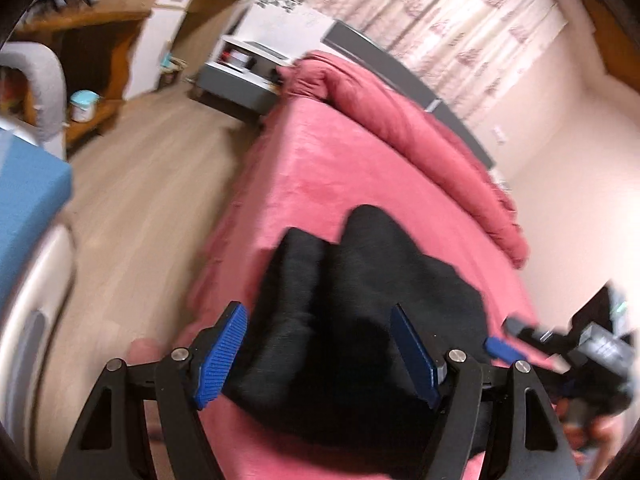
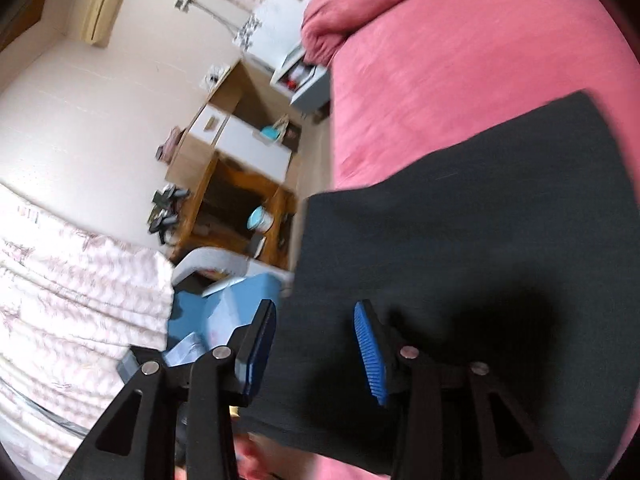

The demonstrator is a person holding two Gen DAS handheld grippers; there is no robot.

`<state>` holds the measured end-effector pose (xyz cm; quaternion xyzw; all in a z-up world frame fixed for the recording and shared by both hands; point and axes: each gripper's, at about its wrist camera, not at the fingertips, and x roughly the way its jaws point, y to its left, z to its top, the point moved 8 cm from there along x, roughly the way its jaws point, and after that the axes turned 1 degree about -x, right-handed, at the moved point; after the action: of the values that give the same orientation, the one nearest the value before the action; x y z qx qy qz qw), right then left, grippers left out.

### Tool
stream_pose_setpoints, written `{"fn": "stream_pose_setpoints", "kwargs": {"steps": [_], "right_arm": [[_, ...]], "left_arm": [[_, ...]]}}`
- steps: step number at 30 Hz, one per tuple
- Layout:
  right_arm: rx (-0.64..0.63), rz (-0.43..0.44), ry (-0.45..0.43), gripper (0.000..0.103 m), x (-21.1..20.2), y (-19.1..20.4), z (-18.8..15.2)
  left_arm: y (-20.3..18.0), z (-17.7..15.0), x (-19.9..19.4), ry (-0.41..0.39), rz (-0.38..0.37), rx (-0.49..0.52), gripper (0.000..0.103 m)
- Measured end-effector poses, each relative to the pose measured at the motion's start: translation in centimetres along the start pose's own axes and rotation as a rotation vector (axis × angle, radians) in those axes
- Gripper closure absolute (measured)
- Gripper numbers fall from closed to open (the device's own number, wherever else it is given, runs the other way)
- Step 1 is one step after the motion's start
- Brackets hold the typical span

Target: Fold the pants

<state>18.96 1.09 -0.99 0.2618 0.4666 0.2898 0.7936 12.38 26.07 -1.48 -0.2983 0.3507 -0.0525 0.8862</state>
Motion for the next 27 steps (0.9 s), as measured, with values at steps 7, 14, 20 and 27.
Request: {"fn": "stream_pose_setpoints", "kwargs": {"steps": [7,14,20,27], "right_arm": [[-0.066,-0.315,-0.145,0.061,-7.7,-8.2,-0.6],[0.007,-0.353,-0.101,0.055,-8.5,-12.3,-2.6],[-0.290,-0.251,-0.105,0.055,-6.3,-3.7,1.1],[-0.547,-0.169,0.064,0.047,4.9,7.1,5.7]], "left_arm": [[-3.5,-0.3,3.5,0.299,-0.069,0.092,0.019],[-5.3,-3.1,4.6,0.375,0.097,0.301,0.040],[-3.6,-3.7,2.5,0.269,0.025,0.145,0.041],[-2.5,-4.9,1.7,0.238,0.016,0.156,0.055]]}}
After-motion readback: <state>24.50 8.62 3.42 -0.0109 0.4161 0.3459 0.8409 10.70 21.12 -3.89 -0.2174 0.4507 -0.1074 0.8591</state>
